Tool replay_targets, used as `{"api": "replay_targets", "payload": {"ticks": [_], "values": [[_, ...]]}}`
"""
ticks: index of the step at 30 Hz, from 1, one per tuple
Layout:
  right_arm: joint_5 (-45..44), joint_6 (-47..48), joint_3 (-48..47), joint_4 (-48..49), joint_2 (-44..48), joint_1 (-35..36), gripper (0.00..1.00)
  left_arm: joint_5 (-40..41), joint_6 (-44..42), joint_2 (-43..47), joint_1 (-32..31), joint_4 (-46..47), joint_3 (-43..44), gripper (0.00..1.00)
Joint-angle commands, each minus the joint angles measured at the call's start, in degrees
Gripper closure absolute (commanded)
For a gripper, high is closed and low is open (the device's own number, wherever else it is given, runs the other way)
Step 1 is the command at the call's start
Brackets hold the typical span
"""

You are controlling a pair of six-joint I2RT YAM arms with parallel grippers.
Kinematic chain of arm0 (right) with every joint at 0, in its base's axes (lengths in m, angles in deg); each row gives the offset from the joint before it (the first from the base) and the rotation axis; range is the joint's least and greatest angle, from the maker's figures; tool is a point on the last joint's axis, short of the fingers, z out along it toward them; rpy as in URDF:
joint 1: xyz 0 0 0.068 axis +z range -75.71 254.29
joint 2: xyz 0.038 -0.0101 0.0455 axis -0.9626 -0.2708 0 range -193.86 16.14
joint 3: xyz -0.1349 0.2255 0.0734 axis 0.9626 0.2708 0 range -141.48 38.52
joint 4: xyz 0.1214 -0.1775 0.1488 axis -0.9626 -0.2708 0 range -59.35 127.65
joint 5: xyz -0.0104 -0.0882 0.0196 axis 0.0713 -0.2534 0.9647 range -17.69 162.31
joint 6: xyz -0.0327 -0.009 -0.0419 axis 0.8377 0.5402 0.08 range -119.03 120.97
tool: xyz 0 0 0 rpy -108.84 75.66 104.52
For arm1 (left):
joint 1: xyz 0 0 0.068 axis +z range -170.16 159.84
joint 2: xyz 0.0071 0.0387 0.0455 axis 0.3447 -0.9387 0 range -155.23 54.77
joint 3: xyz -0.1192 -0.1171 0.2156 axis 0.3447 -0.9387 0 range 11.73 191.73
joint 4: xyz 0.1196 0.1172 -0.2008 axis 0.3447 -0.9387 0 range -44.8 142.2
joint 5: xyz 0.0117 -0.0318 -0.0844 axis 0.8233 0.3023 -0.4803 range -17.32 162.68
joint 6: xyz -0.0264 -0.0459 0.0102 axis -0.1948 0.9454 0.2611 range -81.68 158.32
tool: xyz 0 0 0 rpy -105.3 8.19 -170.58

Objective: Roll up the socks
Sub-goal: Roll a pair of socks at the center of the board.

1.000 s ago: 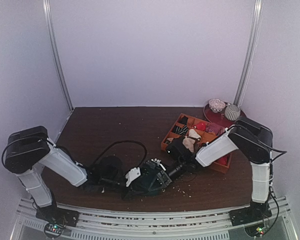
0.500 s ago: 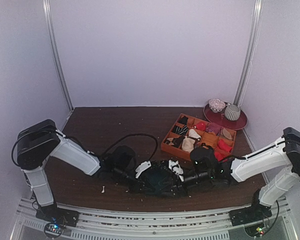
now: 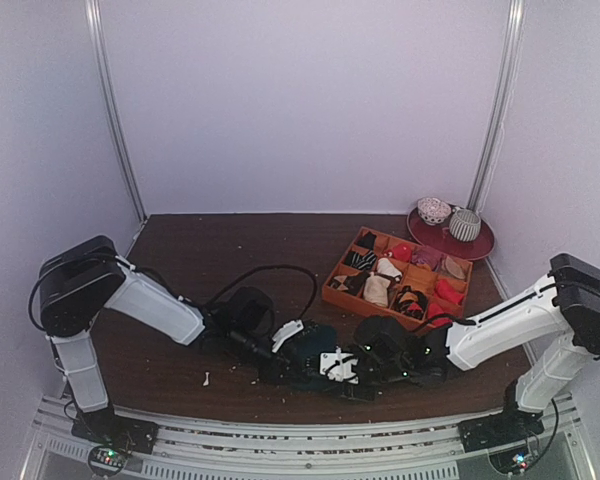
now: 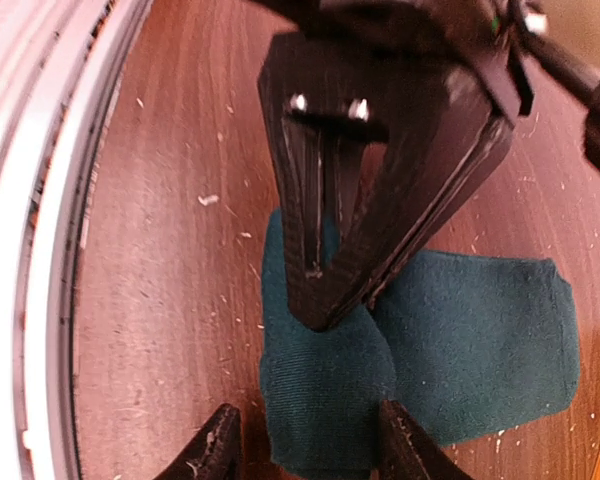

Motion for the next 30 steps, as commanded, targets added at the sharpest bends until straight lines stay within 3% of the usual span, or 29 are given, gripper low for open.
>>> {"api": "replay_targets", "payload": {"ticks": [1,7,11,16,22,26,30], "values": [[-4.8,0.3,-1.6,-2.3,-2.8,1.1,0.54,4.1,-1.0,-4.2,0.1,-12.7,-2.0,1.0],[-5.3,-1.1,-2.2,-0.6,-4.6,1.7,0.56,3.9,-1.3,-4.9,0.2,-12.5,-2.0,1.0],[-7.0,-3.1,-2.5,-0.5,-7.5,1.7,0.63,4.0,-1.5,-3.9,0.3,-11.4,-2.1,0.99],[-4.6,-8.8,-2.2,-0.9,-10.7,1.3,0.78,7.8,-3.7,2.0,0.3,-9.0,-3.6,0.71],[8.4,-16.0,-0.9,-0.7,-10.6,0.2,0.82,17.0,-7.2,13.1,0.5,-5.0,-8.6,0.53],[21.0,-23.9,-2.6,-1.0,-12.7,-3.1,0.82,18.4,-9.1,23.2,0.5,4.1,-15.5,0.31],[29.2,-33.2,-0.7,3.9,-15.2,-5.3,0.82,17.1,-10.7,29.4,0.0,18.0,-22.8,0.25]]}}
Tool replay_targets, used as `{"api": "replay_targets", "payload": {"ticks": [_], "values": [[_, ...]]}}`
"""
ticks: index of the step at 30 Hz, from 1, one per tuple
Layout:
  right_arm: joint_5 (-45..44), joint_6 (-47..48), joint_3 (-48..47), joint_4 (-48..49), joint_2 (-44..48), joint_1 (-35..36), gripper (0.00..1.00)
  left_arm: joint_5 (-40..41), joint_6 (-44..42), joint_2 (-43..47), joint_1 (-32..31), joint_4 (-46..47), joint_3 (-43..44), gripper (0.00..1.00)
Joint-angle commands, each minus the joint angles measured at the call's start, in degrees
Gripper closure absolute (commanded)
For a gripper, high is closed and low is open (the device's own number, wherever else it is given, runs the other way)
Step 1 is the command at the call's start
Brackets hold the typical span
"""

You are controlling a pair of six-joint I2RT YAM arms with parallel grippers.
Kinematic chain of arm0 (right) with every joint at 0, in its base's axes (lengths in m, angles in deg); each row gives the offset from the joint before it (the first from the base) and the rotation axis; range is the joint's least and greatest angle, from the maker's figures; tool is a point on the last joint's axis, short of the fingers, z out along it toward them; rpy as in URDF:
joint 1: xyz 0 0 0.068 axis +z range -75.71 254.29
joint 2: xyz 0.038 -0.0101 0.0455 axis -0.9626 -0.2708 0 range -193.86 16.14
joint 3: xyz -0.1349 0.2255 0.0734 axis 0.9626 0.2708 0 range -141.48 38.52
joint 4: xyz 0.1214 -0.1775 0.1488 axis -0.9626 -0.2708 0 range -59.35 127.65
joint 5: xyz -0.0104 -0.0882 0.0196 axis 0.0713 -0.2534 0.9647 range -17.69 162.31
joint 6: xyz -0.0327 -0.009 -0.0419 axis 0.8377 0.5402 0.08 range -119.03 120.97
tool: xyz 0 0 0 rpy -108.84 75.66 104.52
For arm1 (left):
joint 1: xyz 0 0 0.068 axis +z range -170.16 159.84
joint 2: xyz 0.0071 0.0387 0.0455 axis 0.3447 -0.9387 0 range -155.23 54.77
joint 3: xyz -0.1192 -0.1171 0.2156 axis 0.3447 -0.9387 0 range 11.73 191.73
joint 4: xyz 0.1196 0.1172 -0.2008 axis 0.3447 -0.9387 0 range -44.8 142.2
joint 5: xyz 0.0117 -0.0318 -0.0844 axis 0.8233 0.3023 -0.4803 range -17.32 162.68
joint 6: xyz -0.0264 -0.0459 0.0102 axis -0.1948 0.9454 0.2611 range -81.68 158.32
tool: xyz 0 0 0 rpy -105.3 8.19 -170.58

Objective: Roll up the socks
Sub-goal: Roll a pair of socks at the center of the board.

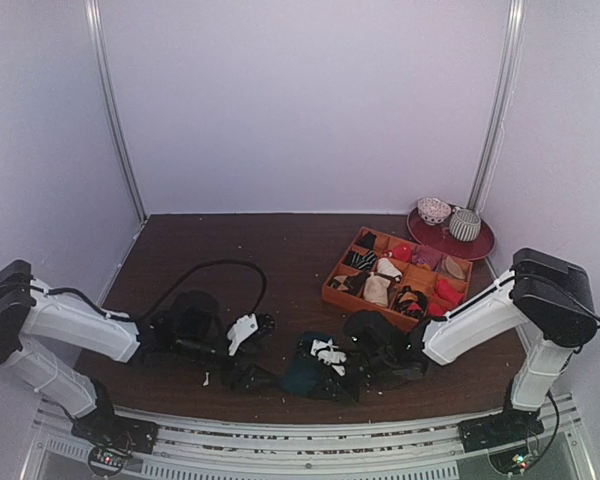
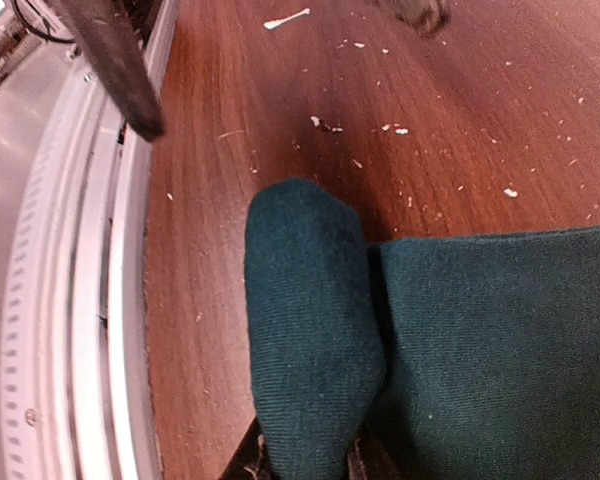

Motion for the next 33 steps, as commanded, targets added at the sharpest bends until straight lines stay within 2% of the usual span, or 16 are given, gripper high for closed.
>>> {"api": "replay_targets", "payload": {"ticks": [1,7,12,17,22,28,31,33], "values": [[13.8,-14.3,3.6,-1.2,-4.8,-2.0,0.81,0.0,-2.8,4.2,-0.4,18.6,-6.2,0.25],[17.6,-22.7,4.7,2.8,-9.8,-5.4,0.81,-5.2,-2.7,-4.9,-3.7,26.7,-6.1,0.22],[18.7,-23.1,4.6,1.9,-10.9,-7.0,0.81,-7.3,-2.7,-11.8,-4.7,29.9,-5.0,0.24],[19.0,-21.2,3.6,-0.5,-11.7,-8.5,0.81,-9.2,-2.5,-15.1,-5.2,30.3,-4.3,0.31],[19.6,-20.5,2.7,-1.7,-13.0,-8.9,0.81,-9.2,-2.2,-17.4,-5.2,31.2,-3.1,0.32],[20.2,-21.3,2.7,-0.8,-13.6,-8.8,0.81,-12.1,-2.6,-21.0,-5.2,28.9,0.0,0.51],[20.3,-21.7,2.6,-0.3,-13.8,-8.8,0.81,-13.0,-2.7,-23.1,-5.2,26.1,1.7,0.7],[20.4,-21.8,2.7,0.1,-13.8,-8.9,0.81,-13.6,-2.7,-24.2,-5.2,25.0,2.4,0.77]]}}
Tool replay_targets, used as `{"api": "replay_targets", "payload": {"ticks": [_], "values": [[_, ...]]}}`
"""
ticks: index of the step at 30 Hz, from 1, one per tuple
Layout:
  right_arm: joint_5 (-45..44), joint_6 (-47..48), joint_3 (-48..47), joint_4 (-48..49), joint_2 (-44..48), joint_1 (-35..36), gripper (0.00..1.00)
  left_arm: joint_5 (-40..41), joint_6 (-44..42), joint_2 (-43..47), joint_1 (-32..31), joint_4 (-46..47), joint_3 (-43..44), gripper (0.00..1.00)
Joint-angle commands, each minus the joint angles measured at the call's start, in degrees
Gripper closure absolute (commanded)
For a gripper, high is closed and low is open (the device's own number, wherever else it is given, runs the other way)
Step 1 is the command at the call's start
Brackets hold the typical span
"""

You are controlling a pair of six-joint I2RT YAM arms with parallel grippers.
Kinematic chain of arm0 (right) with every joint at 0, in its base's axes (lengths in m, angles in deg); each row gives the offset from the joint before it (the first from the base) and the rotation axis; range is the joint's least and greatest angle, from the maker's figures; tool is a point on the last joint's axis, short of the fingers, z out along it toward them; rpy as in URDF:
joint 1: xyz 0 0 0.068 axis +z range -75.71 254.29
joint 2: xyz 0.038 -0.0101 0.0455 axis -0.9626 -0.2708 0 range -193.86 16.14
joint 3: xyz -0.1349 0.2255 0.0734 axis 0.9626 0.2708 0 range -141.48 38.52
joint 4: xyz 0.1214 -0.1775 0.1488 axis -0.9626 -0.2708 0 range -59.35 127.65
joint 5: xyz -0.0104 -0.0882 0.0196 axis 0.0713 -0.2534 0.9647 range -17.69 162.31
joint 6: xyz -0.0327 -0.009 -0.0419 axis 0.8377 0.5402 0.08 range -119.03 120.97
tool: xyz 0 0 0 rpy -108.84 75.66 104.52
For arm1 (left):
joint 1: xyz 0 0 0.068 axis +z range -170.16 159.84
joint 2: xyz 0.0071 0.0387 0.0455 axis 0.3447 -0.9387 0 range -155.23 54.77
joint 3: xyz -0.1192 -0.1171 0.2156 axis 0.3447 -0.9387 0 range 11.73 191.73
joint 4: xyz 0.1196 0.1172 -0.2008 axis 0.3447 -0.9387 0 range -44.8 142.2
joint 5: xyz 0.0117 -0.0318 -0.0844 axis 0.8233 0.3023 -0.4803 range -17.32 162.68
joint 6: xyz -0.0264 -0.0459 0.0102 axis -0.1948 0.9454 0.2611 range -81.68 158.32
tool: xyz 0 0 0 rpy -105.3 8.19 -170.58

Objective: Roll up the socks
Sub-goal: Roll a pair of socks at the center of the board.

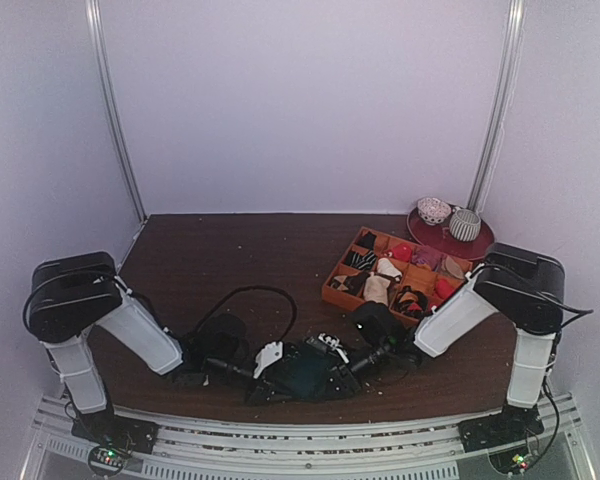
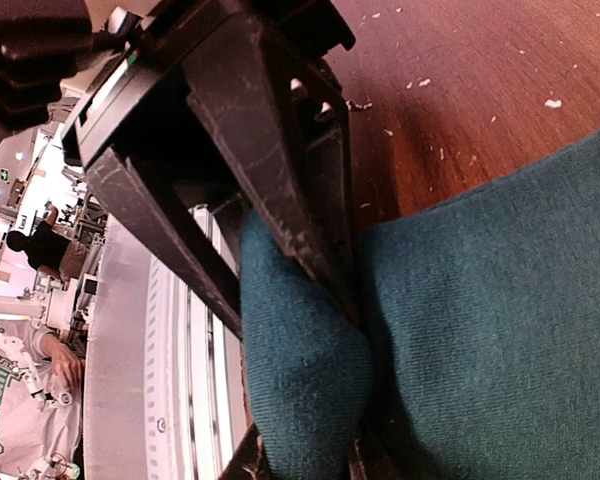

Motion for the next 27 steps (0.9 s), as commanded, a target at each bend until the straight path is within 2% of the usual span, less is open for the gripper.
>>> {"api": "replay_targets", "payload": {"ticks": [1,2,3,6,8,12,16,18,22,27], "values": [[-6.1,-0.7,2.5,-10.8,-4.2,-0.2,0.81,-4.2,-0.4,-2.8,-0.6,-2.4,2.4,0.84],[-6.1,-0.8,2.4,-10.4,-3.9,-0.1,0.81,-3.7,0.0,-3.4,-0.6,-3.9,2.9,0.94],[-6.2,-0.8,2.5,-10.3,-3.3,-0.2,0.81,-3.5,0.3,-3.8,-0.6,-5.1,3.2,1.0],[-8.3,0.3,2.7,-11.1,0.3,-0.2,0.79,-2.3,3.9,-3.5,-0.3,-8.4,3.1,1.0],[-10.8,1.7,3.7,-11.9,5.3,-0.2,0.73,-2.2,7.6,-2.9,0.3,-13.7,3.8,1.0],[-23.3,7.0,8.6,-9.8,17.8,0.1,0.67,-4.4,12.7,-2.6,1.5,-22.5,5.4,1.0],[-39.4,20.9,14.5,-7.6,31.2,4.8,0.56,-7.7,15.6,-3.2,3.5,-26.3,5.9,1.0],[-43.6,28.2,15.5,-7.3,34.6,7.7,0.5,-8.1,16.2,-3.9,4.5,-28.3,6.3,1.0],[-46.3,35.7,13.5,-7.6,34.0,10.8,0.45,-9.3,16.8,-6.5,5.9,-30.9,8.0,1.0],[-49.9,39.5,8.4,-9.1,24.5,15.6,0.45,-10.2,17.5,-9.0,6.0,-31.2,9.2,1.0]]}}
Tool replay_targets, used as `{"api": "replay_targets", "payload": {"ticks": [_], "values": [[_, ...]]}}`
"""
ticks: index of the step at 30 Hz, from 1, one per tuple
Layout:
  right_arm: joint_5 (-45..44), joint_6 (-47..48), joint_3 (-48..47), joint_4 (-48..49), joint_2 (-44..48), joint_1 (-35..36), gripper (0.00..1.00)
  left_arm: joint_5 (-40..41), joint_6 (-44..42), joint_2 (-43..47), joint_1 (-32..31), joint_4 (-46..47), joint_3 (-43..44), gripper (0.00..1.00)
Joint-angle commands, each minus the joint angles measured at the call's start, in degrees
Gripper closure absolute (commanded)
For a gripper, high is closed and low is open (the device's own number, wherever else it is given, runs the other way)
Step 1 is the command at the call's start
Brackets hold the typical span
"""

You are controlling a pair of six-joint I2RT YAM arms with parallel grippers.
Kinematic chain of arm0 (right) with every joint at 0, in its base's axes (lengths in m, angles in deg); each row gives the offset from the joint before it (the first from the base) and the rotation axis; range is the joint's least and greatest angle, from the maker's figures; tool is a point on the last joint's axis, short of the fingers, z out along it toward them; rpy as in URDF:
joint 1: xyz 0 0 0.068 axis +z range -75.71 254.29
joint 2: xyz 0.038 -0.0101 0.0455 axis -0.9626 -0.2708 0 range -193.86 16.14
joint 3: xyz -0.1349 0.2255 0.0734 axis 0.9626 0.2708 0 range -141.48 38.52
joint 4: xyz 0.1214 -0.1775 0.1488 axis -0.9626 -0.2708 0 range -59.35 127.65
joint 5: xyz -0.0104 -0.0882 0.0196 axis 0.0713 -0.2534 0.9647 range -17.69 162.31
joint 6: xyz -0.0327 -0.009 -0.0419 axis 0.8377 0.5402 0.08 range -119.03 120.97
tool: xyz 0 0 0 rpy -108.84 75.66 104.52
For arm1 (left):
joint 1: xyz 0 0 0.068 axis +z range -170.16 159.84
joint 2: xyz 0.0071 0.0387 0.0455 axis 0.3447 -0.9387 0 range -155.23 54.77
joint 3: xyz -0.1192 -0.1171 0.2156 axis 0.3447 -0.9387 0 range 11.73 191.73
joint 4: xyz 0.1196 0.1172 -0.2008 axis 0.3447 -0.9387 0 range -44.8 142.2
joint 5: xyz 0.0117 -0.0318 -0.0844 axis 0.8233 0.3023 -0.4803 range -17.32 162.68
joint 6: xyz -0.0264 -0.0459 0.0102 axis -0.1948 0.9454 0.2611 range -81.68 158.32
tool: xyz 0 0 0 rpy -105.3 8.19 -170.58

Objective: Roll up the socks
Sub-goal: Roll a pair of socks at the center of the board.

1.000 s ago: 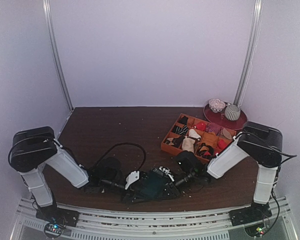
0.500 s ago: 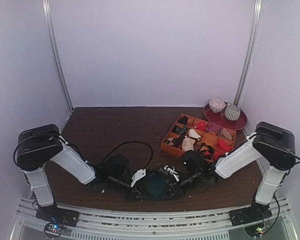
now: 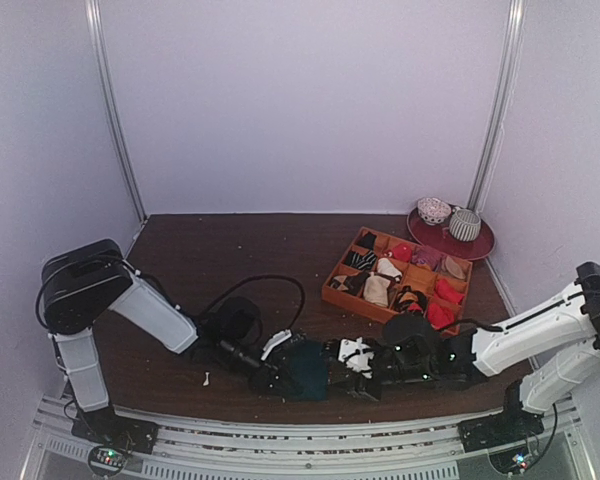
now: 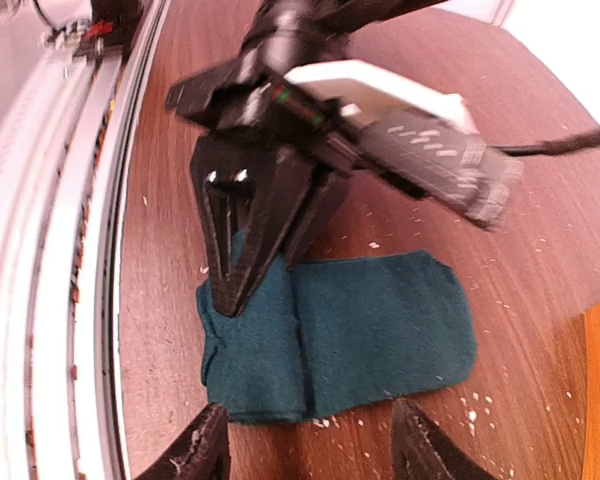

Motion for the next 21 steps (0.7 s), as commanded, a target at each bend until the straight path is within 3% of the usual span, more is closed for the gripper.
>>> {"api": "replay_targets", "payload": {"ticks": [1,9,15,19,20,21], "values": [[-6.9,6.7,-4.1,-1.2,-7.8,4.2,0.45,3.7,1.6,-5.3,0.4,-11.2,-1.3,1.0],[-7.1,5.0,-6.5,0.9,-13.0,7.9,0.45,4.3,0.8,-6.1,0.8,-12.1,-1.2,1.0],[-12.6,3.0,-8.5,0.1,-18.2,9.3,0.45,3.5,0.5,-6.7,0.9,-12.3,-0.6,1.0],[-12.0,1.1,-11.7,-5.6,-21.9,9.2,0.68,3.6,-1.0,-5.7,0.9,-12.6,-1.0,1.0],[-10.9,0.1,-12.5,-7.4,-22.9,9.1,0.73,4.4,-1.7,-5.0,0.9,-12.6,-1.3,0.96],[-9.7,-1.1,-12.9,-8.7,-23.5,8.9,0.75,5.4,-2.5,-3.7,0.9,-12.4,-1.7,0.81]]}}
